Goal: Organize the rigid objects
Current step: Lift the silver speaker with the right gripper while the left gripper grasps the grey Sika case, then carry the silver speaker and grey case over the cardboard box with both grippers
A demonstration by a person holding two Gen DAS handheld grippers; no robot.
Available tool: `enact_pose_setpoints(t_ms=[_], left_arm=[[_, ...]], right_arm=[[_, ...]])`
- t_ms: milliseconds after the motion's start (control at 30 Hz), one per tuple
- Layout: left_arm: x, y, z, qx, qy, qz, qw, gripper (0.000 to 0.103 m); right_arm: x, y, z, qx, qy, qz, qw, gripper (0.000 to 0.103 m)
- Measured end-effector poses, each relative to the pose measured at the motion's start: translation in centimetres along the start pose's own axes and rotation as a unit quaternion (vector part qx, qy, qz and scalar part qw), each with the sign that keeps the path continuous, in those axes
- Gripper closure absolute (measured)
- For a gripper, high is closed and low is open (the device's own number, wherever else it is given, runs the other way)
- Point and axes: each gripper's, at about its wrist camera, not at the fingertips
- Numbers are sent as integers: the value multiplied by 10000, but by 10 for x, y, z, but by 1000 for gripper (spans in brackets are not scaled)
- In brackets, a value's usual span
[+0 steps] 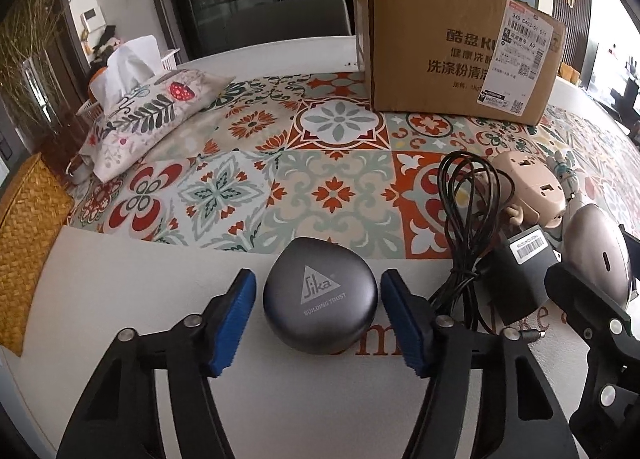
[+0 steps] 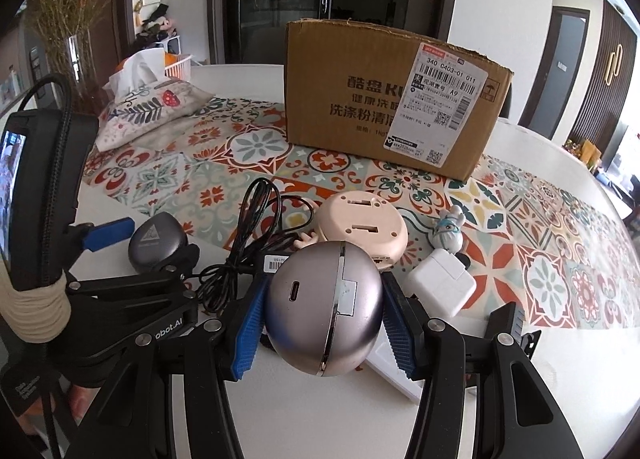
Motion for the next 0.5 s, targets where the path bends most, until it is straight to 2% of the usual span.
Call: enact_pose_setpoints(t_ms=[133, 500], left_arm=[[-1, 1, -3, -24, -65, 9, 10000, 48], [-4, -2, 6, 51, -89, 35, 9999, 48]], right_arm=[[-1, 0, -2, -18, 11, -6, 10000, 48], [-4, -2, 0, 16, 56, -13, 10000, 48]])
Point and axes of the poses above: each gripper's, at about its wrist camera, not at the fingertips, and z roughly against the way its jaws point, x to its right, y to its top, and after that the axes turned 15 degrees about -x, right-handed
